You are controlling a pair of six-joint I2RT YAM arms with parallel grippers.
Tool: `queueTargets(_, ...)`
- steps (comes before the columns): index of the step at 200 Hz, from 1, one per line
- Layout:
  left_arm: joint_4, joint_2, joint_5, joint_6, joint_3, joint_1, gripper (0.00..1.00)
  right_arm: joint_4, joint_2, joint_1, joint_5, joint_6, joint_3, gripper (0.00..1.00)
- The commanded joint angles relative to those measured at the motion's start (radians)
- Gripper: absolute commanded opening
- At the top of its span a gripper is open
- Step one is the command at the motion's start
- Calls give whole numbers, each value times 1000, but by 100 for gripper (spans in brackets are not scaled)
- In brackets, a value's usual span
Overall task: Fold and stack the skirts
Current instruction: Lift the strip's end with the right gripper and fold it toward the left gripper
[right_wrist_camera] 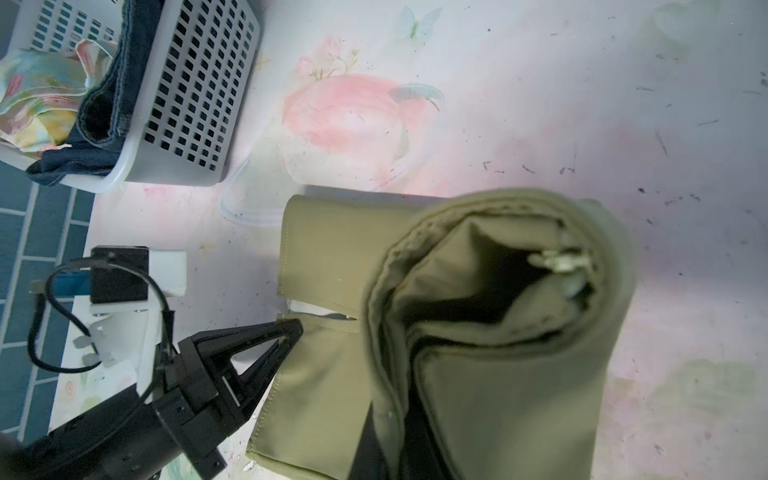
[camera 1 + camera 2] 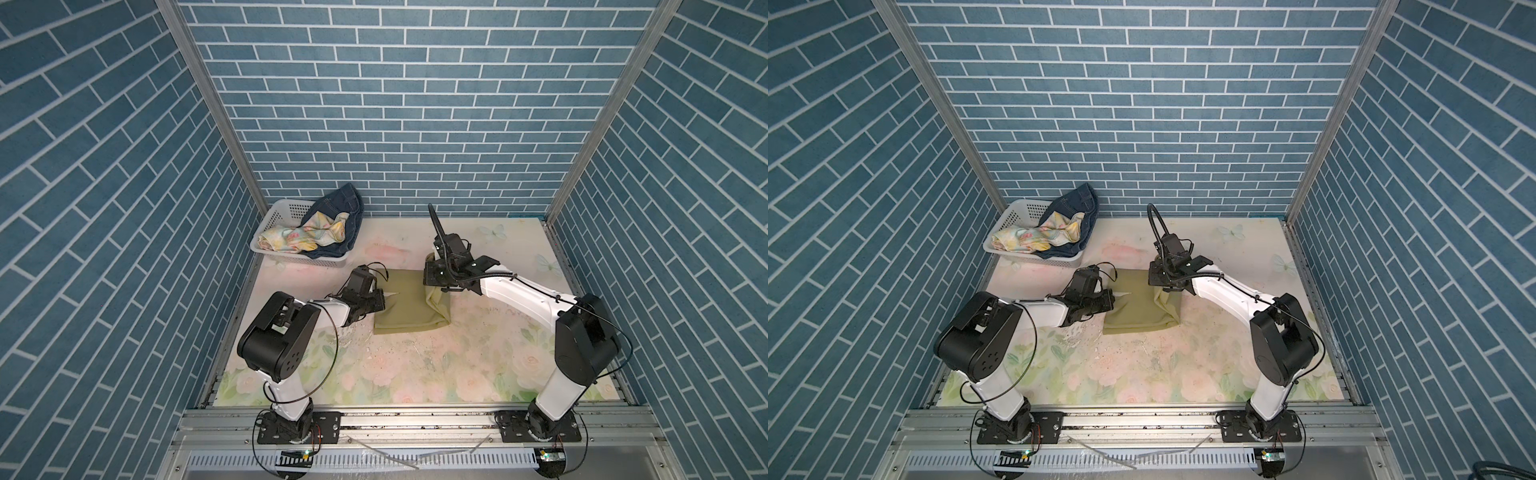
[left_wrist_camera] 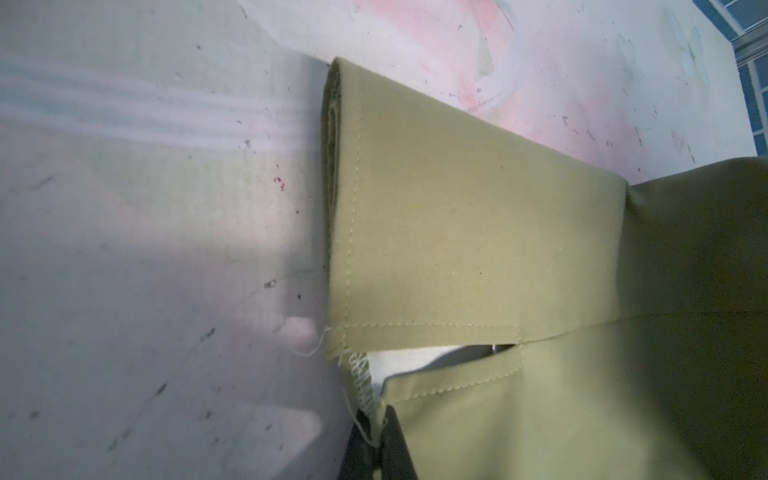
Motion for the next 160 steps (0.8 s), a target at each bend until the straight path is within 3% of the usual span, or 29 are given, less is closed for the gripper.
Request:
queueTargets(1, -149, 50, 11, -9, -51, 3, 0, -5, 42, 34, -15, -8, 72, 0)
queueTargets(68, -116, 61, 15, -20, -84, 2, 0, 27, 154, 124, -38, 45, 156, 0)
queueTargets(101, -116, 57, 15, -20, -86, 3, 0, 85, 206, 142, -132, 90, 156, 0)
queueTargets(132, -125, 46, 13, -19, -86, 3, 0, 108, 165, 136, -118, 92, 113, 53)
queueTargets(160, -127, 43, 9, -19, -87, 4, 0, 123, 110, 105, -97, 101, 52, 61)
